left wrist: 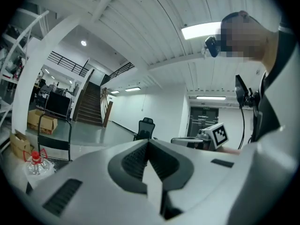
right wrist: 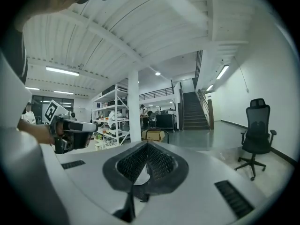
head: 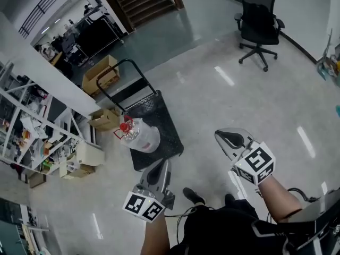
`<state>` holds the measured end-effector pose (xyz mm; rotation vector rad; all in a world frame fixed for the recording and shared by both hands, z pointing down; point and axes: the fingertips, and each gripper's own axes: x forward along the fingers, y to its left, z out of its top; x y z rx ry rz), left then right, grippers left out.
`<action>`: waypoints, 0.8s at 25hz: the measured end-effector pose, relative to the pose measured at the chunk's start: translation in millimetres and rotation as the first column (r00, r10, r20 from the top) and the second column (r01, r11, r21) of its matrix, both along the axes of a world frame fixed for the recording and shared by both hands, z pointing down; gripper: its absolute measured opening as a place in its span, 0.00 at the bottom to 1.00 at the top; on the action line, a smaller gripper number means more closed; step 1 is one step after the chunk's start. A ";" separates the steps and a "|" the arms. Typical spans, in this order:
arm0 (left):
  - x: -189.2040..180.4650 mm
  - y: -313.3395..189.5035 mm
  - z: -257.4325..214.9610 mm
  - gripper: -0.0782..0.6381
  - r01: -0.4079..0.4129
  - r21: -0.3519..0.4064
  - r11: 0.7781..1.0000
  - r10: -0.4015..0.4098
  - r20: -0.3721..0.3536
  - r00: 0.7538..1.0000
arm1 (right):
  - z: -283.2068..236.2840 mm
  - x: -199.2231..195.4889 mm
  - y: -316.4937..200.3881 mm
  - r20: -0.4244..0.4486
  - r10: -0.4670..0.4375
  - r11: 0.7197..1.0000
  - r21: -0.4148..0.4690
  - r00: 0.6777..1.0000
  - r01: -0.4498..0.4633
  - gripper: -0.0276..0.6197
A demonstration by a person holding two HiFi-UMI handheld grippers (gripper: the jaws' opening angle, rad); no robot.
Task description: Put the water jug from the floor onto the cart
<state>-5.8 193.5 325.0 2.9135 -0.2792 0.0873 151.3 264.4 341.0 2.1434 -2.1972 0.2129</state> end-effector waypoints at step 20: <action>-217.3 148.5 7.5 0.10 -0.088 0.036 0.995 0.089 -0.044 0.995 | -10.5 -213.8 115.9 -0.049 0.054 0.998 0.021 0.997 -0.053 0.05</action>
